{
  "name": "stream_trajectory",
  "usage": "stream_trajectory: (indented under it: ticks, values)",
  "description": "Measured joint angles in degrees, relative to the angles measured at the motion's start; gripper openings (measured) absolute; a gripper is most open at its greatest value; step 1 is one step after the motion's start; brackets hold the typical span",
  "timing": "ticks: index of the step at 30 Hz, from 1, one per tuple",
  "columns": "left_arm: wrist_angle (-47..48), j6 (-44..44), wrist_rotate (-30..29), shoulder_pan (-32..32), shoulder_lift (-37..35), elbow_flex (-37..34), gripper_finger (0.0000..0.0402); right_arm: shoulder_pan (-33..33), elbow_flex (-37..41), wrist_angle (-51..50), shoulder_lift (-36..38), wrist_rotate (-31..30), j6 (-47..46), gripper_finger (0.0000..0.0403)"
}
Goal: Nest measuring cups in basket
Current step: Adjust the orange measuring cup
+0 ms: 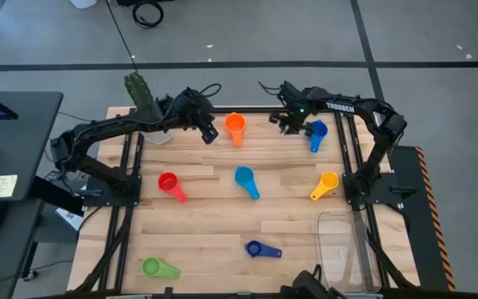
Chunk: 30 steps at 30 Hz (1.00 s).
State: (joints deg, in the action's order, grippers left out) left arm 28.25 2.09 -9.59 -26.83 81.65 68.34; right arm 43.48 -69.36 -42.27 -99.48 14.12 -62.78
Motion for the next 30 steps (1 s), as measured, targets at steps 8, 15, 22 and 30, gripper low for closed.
stream_trajectory:
  ticks: [8,15,22,30]
  values:
    - [0.5,-1.7,0.0,-3.1,0.0,0.0,0.0014,-0.5,0.0,6.7,0.0,-4.3,2.2,0.0081]
    - [1.3,-1.9,0.0,-4.6,0.0,0.0,0.0014,-1.9,0.0,1.8,0.0,-12.6,0.0,0.0068]
    - [1.3,-1.9,0.0,-5.3,0.0,0.0,0.0014,-1.8,0.0,-6.5,0.0,-19.9,-0.7,0.0044]
    - [1.3,-3.2,0.0,-5.3,0.0,0.0,0.0014,0.1,0.0,-11.3,0.0,-23.5,0.1,0.0006]
